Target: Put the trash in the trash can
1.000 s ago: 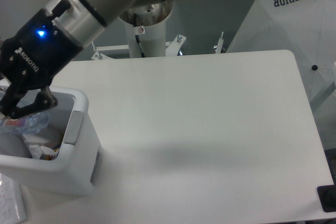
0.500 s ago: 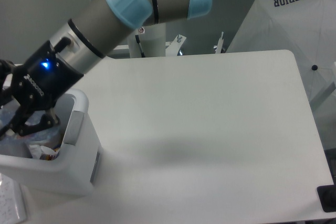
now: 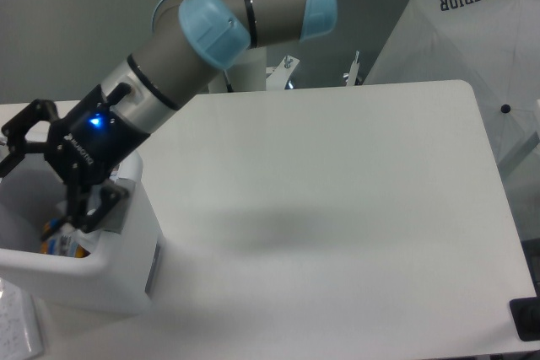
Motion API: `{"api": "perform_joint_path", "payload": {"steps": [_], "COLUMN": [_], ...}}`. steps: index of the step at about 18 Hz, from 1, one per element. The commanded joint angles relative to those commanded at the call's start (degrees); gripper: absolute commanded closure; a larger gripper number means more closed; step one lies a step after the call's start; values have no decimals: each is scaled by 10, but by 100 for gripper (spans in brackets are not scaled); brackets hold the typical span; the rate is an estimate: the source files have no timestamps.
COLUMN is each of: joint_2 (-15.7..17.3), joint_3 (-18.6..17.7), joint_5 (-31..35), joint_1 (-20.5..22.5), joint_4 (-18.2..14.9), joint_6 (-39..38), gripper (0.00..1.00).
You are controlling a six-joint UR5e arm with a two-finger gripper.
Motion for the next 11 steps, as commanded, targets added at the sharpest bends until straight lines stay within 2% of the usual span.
{"api": "perform_joint_path", "payload": {"steps": [3,6,9,11], "joint_2": [3,-1,-6,-19], "joint_3": [18,17,15,1], "joint_5": [0,0,9,39], "joint_1": [57,105,133,143], "joint_4": [0,-3,-7,-4], "joint_6": [-3,-6,-7,2], "gripper": [0,0,0,0]}}
